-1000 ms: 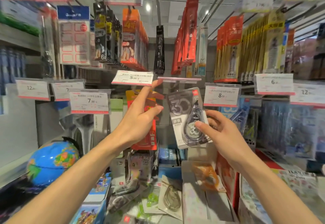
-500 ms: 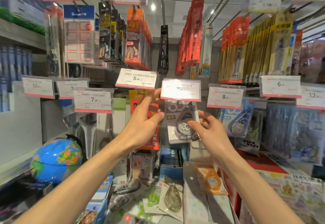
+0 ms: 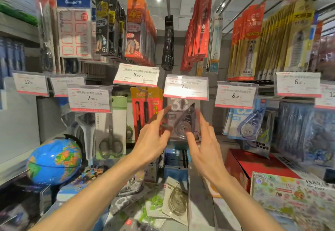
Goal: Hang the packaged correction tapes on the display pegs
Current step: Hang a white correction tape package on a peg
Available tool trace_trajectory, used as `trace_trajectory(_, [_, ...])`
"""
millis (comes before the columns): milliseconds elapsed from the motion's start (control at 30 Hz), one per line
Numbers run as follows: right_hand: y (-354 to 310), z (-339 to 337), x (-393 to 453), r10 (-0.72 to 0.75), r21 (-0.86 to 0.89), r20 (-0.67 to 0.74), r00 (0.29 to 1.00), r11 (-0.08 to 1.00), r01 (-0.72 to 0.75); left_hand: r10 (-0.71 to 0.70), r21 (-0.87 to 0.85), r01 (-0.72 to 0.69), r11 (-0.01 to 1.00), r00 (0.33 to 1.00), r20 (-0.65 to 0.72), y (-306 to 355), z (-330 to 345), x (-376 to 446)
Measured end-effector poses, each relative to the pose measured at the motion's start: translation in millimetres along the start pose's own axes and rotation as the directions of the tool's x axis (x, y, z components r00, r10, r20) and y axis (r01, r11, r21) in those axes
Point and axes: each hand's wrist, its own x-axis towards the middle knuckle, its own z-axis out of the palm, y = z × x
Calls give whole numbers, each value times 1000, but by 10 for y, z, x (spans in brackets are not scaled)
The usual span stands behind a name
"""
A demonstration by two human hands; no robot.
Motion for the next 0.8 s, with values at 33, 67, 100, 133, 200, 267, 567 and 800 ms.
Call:
trace_trajectory(33, [19, 26, 46, 4, -22, 16, 1000, 1000, -4, -13, 28, 13, 1000, 1000, 14, -24, 10, 21])
trace_trajectory(67, [44, 53, 103, 11, -43, 25, 1000, 999, -10, -28, 59, 27, 998, 999, 26, -39, 20, 42])
trace_trajectory(100, [62, 74, 157, 23, -62, 33, 999, 998, -21, -43, 93, 40, 995, 998, 35, -44, 28, 65])
trace_trajectory(133, [80, 91, 208, 41, -76, 43, 998, 996, -38, -53, 127, 47, 991, 998, 45, -49, 36, 100])
trace_trajectory(200, [114, 117, 285, 89, -89, 61, 994, 993, -83, -84, 178, 70, 982, 994, 73, -56, 49, 188])
trace_trajectory(267, [131, 130, 314, 119, -91, 69, 990, 989, -113, -122, 190, 99, 977, 986, 112, -61, 66, 243])
trace_trajectory(567, [147, 34, 190, 183, -38, 94, 979, 983, -180, -53, 149, 36, 988, 993, 110, -169, -26, -105])
trace_trajectory(800, [193, 140, -220, 210, -236, 322, 923, 962, -137, -142, 222, 103, 970, 975, 169, -503, -294, -738])
